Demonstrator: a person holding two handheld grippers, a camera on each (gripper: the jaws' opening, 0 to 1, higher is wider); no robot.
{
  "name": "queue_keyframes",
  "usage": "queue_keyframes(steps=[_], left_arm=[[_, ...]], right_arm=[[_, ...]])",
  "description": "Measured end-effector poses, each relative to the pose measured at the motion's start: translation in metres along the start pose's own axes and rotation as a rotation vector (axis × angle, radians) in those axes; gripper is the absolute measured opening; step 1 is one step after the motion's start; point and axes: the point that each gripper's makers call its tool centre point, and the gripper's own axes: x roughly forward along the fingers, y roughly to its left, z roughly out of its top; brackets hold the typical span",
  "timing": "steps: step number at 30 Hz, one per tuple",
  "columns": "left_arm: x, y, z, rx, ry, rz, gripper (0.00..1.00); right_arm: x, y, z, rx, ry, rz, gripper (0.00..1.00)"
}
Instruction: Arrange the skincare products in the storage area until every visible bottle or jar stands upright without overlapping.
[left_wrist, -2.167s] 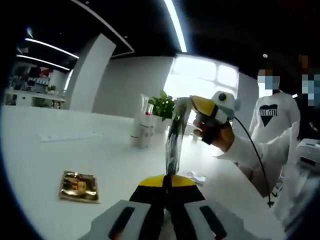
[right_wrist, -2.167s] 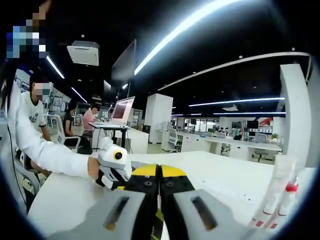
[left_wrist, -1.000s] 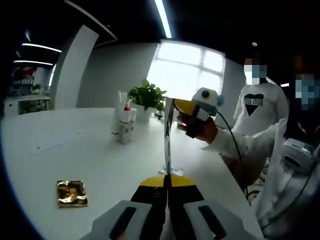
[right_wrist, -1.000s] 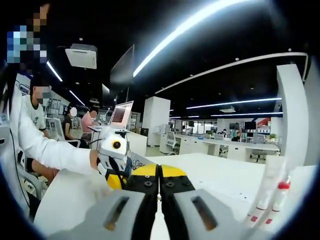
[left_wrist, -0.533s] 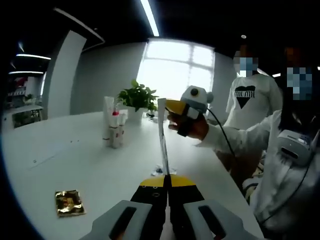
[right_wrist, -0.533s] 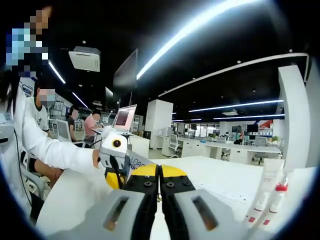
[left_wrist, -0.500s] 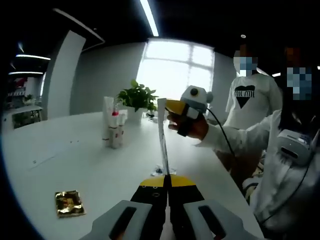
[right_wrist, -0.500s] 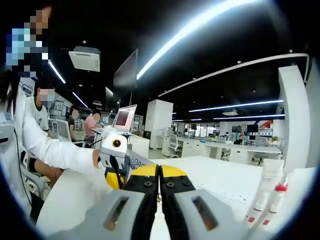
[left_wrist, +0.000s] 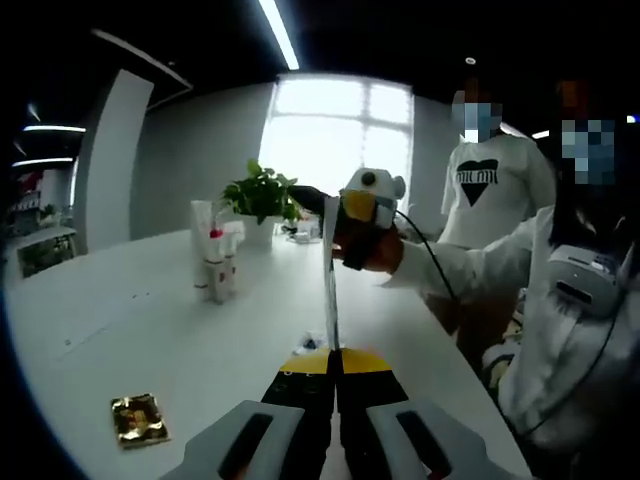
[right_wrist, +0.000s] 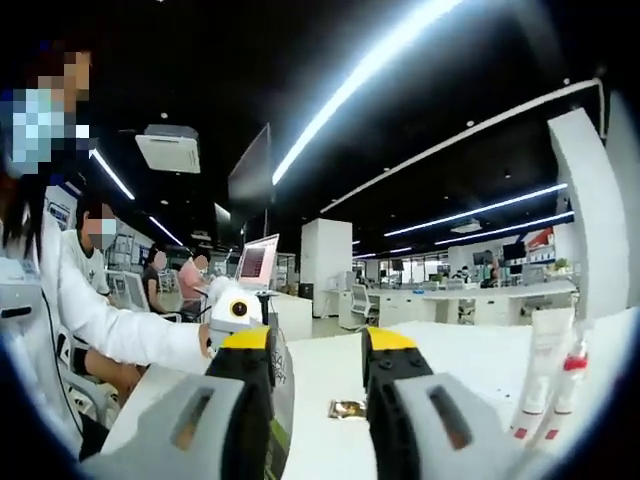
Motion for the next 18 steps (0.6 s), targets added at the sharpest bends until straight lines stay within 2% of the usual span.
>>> queue_keyframes(steps=[9, 11, 14, 16, 18], left_arm=[[-0.005, -0.001, 0.009, 0.011, -0.033, 0.001, 0.0], [-0.005, -0.002, 0.011, 0.014, -0.038, 0.002, 0.0], [-0.007, -0.005, 0.014, 0.01, -0.052, -0.007, 0.0], [-0.009, -0.004, 0.016, 0.01, -0.056, -0.007, 0.0], [-0.01, -0.005, 0.017, 0.011, -0.062, -0.016, 0.0]], right_arm=[[-0.015, 0.008, -0.019, 0.052, 0.034, 0.028, 0.38], [-0.02, 0.012, -0.024, 0.077, 0.031, 0.047, 0.44], [-0.025, 0.014, -0.038, 0.114, 0.062, 0.063, 0.52], [-0.029, 0.011, -0.05, 0.119, 0.108, 0.052, 0.49], [-0.03, 0.016, -0.057, 0.14, 0.128, 0.073, 0.44]])
